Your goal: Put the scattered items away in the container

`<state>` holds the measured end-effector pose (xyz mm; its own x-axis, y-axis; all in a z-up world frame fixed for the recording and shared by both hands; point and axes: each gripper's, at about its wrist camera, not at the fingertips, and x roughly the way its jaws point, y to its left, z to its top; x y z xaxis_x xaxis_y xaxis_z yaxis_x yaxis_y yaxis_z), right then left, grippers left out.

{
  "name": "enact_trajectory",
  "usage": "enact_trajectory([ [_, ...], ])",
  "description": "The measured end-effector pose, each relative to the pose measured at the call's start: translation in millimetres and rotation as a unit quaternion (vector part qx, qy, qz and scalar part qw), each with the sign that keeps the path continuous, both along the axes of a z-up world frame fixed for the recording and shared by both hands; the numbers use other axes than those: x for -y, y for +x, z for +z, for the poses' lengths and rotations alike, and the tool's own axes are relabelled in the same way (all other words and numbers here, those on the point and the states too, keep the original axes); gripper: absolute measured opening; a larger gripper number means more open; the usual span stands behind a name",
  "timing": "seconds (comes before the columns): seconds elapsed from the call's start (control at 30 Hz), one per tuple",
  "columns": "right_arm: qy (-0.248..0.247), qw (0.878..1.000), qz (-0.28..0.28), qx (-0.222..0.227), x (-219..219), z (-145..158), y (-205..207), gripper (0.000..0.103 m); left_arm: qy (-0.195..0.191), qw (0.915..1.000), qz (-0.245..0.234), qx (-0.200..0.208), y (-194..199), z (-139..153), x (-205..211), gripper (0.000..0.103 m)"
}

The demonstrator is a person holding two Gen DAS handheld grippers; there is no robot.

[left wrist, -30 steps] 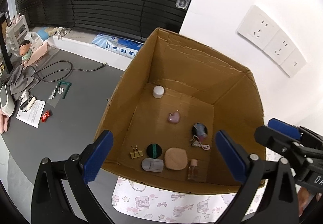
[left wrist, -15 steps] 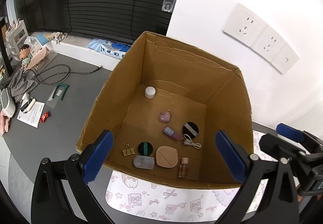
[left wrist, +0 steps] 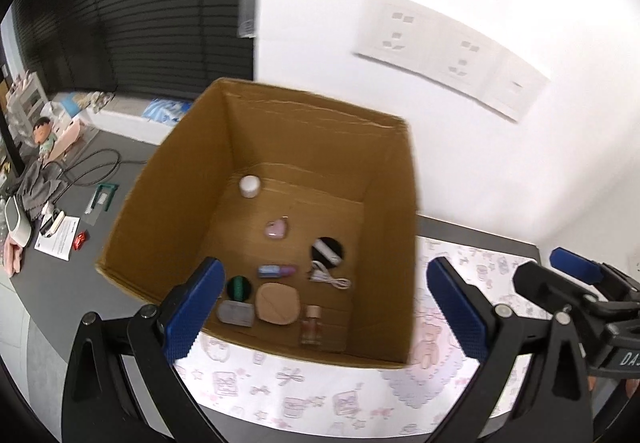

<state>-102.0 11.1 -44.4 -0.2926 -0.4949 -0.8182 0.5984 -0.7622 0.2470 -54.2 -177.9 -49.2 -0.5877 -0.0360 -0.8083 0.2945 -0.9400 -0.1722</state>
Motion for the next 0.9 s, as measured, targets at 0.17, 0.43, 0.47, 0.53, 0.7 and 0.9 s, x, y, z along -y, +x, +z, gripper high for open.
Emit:
enact_trajectory([
  [0.17,-0.005,1.000,-0.021,-0.009,-51.8,9.5,-11.5,0.103,-0.015,0.9993,-0.035,-0.005,-6.1,11.6,-49.2,0.101],
  [0.43,-0.003,0.997,-0.078,0.009,-142.9,11.7,-26.5,0.103,-0.021,0.9954,-0.094,0.000,-5.0,22.7,-131.7,0.101],
  [0.47,-0.001,0.996,-0.084,0.009,-151.7,11.7,-26.5,0.103,-0.018,0.9943,-0.105,0.000,-3.2,23.0,-144.0,0.101],
  [0.53,0.009,0.995,-0.102,0.009,-173.4,10.8,-24.6,0.103,-0.016,0.9928,-0.119,0.004,-0.6,22.5,-164.8,0.101],
  [0.7,0.016,0.990,-0.136,0.018,-214.7,10.1,-13.8,0.103,-0.017,0.9895,-0.142,0.021,10.5,20.6,-207.0,0.101],
  [0.9,0.064,0.985,-0.157,0.024,-240.8,9.3,18.1,0.103,-0.041,0.9865,-0.151,0.048,30.6,24.6,-227.5,0.101],
])
